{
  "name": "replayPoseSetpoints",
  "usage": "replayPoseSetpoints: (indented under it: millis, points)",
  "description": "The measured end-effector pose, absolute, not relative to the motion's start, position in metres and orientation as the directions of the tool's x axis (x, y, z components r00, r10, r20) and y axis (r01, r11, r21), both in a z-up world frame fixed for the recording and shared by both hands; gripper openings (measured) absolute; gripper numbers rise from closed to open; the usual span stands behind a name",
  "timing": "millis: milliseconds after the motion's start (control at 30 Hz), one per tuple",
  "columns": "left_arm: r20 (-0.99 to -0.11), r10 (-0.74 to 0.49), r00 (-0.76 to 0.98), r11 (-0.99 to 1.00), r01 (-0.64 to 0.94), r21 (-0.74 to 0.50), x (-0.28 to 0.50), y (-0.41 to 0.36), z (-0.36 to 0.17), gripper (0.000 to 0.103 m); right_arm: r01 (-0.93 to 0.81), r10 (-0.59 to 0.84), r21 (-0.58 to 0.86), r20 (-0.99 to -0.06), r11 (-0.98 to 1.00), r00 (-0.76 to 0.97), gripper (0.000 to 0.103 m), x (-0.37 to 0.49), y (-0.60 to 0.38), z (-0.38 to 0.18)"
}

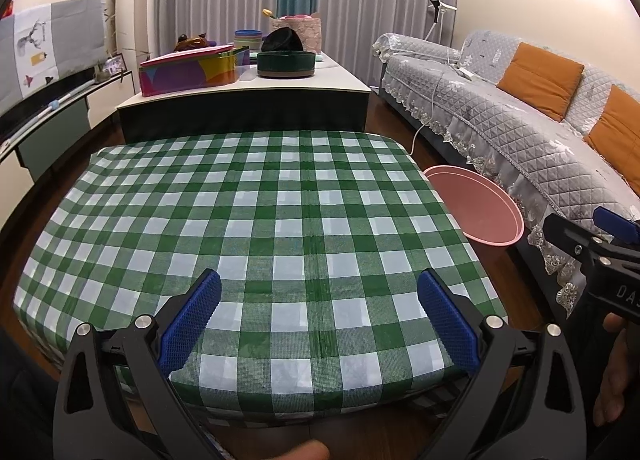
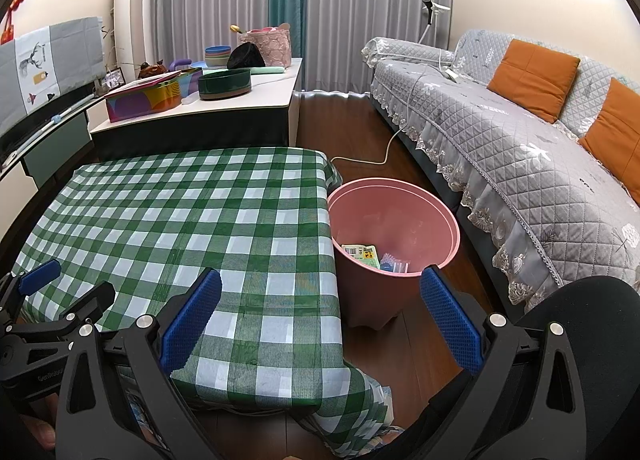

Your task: Collect trash

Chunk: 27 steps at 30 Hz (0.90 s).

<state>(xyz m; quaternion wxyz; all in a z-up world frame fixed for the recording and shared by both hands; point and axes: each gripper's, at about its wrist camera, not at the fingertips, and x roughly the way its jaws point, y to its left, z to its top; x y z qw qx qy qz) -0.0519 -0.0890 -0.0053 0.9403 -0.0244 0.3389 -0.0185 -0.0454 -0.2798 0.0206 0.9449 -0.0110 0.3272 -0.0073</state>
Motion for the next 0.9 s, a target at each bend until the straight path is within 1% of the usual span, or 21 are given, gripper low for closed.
replayPoseSetpoints:
  millis: [533,900]
  points:
    - [-0.627,-0.049,0.777,0.999,0.025,-0.046,-0.0533,-0.0931,-0.0039,0.095,0.002,-0.019,-0.028,-0.618,1.0,0.786,0.098,-0.0452,-0.2818,0.0208]
    - [-0.628,-0.064,0.776,0.997,0.026,-0.07,-0.0538,-0.0906,-0.0057,0.095,0.003,-0.02,-0.028,-0.618,1.0,0.786,0.098,-0.0452,-0.2813,0.0207]
